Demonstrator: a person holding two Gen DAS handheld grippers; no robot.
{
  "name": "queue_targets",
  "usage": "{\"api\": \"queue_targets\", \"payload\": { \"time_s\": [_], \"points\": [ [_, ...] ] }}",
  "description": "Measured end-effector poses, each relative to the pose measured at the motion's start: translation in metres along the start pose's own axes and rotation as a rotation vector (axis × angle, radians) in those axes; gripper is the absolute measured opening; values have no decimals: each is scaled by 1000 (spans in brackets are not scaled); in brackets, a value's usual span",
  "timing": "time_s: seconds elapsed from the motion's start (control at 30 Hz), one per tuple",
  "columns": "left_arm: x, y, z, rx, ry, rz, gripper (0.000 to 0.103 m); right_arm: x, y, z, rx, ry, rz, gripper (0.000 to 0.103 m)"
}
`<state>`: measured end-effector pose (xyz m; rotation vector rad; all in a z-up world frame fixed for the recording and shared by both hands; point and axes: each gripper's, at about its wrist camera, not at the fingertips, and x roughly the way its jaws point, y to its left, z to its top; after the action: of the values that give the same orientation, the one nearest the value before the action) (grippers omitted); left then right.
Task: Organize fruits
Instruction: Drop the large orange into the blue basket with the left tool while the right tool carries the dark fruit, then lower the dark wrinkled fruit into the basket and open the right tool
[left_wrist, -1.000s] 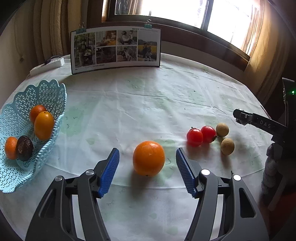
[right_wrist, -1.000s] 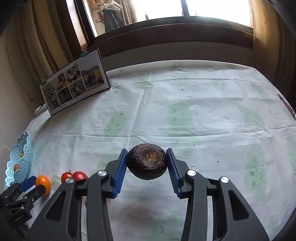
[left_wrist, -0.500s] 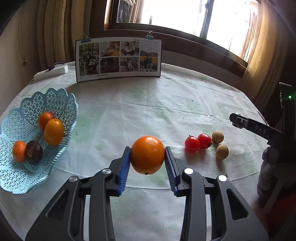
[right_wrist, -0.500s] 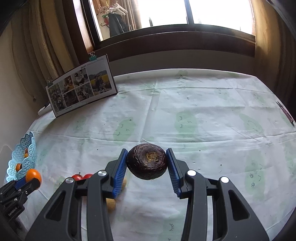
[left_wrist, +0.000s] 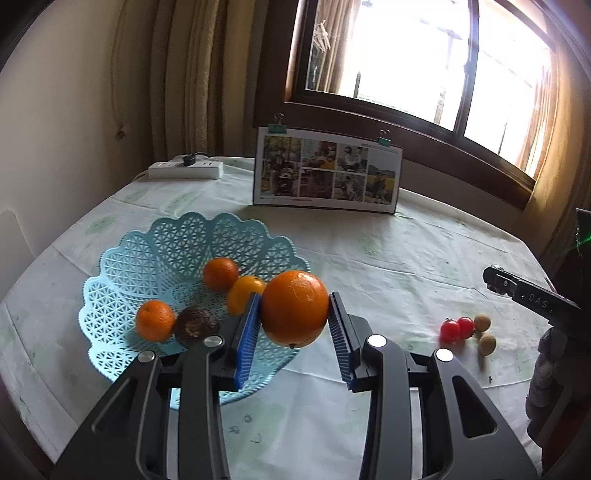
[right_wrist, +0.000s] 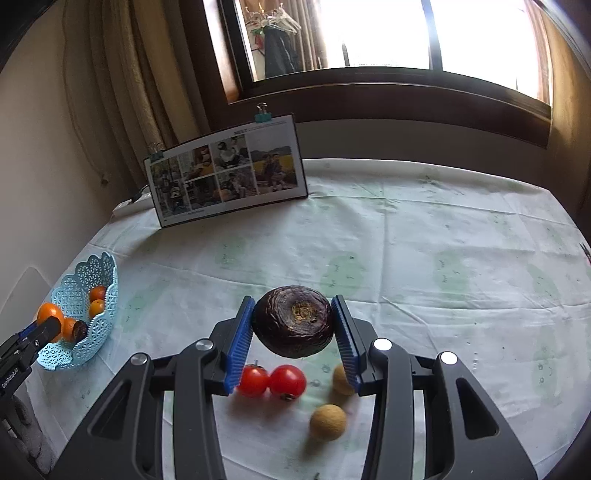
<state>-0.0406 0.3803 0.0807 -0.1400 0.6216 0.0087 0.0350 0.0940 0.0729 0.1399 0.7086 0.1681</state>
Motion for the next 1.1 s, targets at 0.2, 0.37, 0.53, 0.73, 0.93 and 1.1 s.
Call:
{"api": "queue_targets", "payload": {
  "time_s": [0.2,0.37,0.53,0.73,0.93,1.1],
  "points": [
    [-7,46,-7,-115,-25,75,61,9,44,4,-56,14,54,43],
    [-17,68,-11,-126,-65,169,79,12,82,6,-101,25,118,43],
    [-29,84,-12,-105,-116,243,96,15,125,8,-155,32,194,43],
    [-39,101,-13,-120,-152,291,99,20,178,1,-233,67,296,43],
    [-48,120,-17,-154,-193,344,100,27,219,-11,-290,105,357,43],
    [-55,132,-17,-190,-221,373,100,31,241,-17,-311,135,409,43]
  ]
}}
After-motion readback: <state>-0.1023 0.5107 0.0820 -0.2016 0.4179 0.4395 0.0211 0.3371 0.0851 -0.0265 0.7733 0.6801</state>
